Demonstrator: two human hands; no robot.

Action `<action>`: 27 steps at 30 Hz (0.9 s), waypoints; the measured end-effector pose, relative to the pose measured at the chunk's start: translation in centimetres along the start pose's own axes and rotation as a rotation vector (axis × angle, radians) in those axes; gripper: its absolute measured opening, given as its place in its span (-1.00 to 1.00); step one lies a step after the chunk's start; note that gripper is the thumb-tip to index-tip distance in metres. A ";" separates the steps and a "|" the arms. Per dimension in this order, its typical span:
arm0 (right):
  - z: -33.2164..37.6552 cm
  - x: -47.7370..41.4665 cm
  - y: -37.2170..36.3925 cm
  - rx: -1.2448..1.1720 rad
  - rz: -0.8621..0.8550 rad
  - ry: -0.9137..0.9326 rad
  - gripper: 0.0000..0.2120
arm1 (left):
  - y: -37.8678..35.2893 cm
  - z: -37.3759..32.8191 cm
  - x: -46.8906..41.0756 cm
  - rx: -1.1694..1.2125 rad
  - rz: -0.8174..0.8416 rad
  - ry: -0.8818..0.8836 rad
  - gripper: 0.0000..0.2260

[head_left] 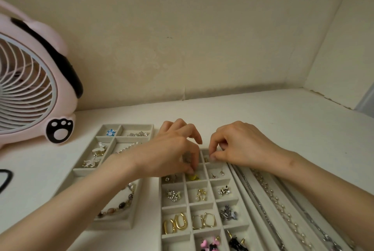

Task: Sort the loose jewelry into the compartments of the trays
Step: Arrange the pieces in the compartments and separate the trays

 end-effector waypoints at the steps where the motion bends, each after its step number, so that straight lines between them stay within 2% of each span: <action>1: 0.1 0.2 0.0 -0.020 0.009 0.005 -0.89 | -0.2 0.0 0.1 -0.027 0.004 -0.009 -0.90; 7: 0.7 0.6 -0.4 -0.088 0.036 0.012 -0.97 | -0.5 -0.4 0.1 -0.100 -0.024 -0.018 -0.88; 12: 1.5 0.8 -1.3 -0.069 0.044 0.034 -0.92 | -0.5 0.1 0.4 -0.053 -0.017 0.030 -0.90; 17: 2.7 1.1 -2.0 0.052 0.016 0.059 -0.85 | -0.6 0.0 0.1 -0.048 0.018 0.030 -0.92; 22: 3.0 1.5 -1.9 0.039 -0.003 0.026 -0.82 | -0.5 0.0 -0.1 -0.064 0.026 0.005 -0.92; 27: 3.0 1.3 -1.7 -0.015 0.040 -0.013 -0.86 | -0.6 0.1 0.0 -0.115 -0.055 -0.092 -0.96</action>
Point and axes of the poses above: each hand's wrist, its own x-axis away from the middle knuckle, its own y-axis out of the back of the hand, z = x × y, the point moved 1 cm from there along -x, towards the middle knuckle, and after that the axes turned 12 degrees about -y, right-handed, at the moved point
